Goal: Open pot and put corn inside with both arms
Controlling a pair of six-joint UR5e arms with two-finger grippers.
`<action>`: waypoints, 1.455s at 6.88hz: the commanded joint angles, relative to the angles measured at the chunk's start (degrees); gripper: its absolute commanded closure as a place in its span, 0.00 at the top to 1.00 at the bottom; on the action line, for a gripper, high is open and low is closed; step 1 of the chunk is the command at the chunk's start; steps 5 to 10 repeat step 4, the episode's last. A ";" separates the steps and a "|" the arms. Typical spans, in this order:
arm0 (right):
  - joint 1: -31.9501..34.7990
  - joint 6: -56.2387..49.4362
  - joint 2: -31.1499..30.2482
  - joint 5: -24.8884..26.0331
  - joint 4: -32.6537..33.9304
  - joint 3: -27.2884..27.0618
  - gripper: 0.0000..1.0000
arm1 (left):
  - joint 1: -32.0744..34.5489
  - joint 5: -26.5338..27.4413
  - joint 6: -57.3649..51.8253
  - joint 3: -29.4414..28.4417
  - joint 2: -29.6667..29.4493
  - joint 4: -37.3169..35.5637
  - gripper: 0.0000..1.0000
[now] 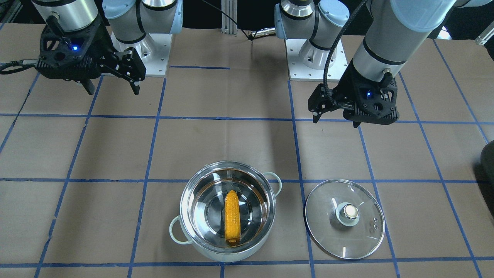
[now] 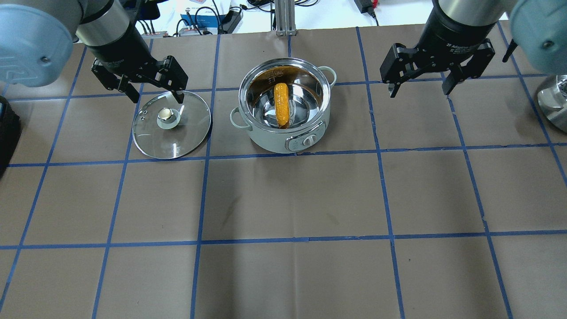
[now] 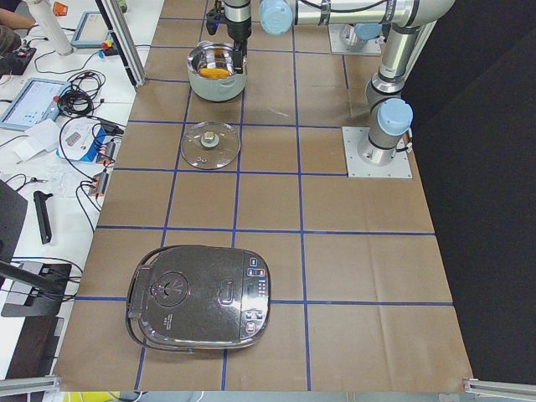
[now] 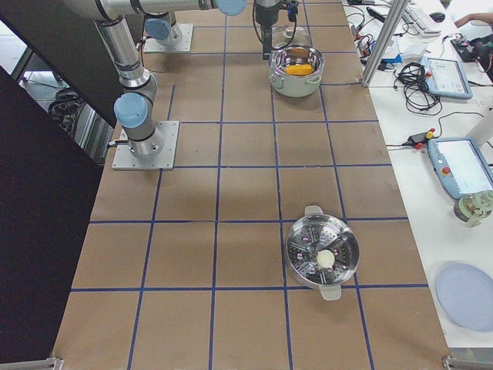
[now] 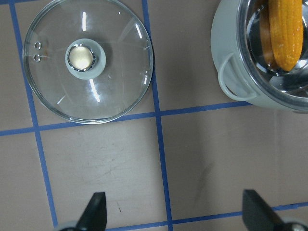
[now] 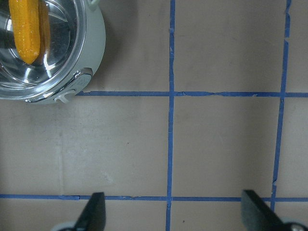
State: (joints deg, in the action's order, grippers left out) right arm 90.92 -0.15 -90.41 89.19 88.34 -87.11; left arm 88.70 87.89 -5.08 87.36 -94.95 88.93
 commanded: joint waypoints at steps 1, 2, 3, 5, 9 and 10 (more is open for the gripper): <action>0.04 -0.03 0.15 0.20 0.08 0.01 1.00 | 0.07 0.00 3.24 1.15 2.13 2.03 1.00; 0.04 -0.03 0.06 0.20 0.08 0.01 1.00 | 0.07 0.09 3.24 1.15 2.40 2.03 1.00; 0.04 -0.11 0.06 0.20 0.08 0.01 1.00 | 0.07 0.18 3.24 1.15 2.40 2.03 1.00; 0.04 -0.11 0.06 0.20 0.08 -0.08 1.00 | 0.07 0.18 3.24 1.15 2.40 2.03 1.00; 0.04 -0.11 0.06 0.20 0.08 -0.08 1.00 | 0.07 0.18 3.24 1.15 2.40 2.03 1.00; 0.04 -0.11 0.06 0.20 0.08 -0.08 1.00 | 0.07 0.18 3.24 1.15 2.40 2.03 1.00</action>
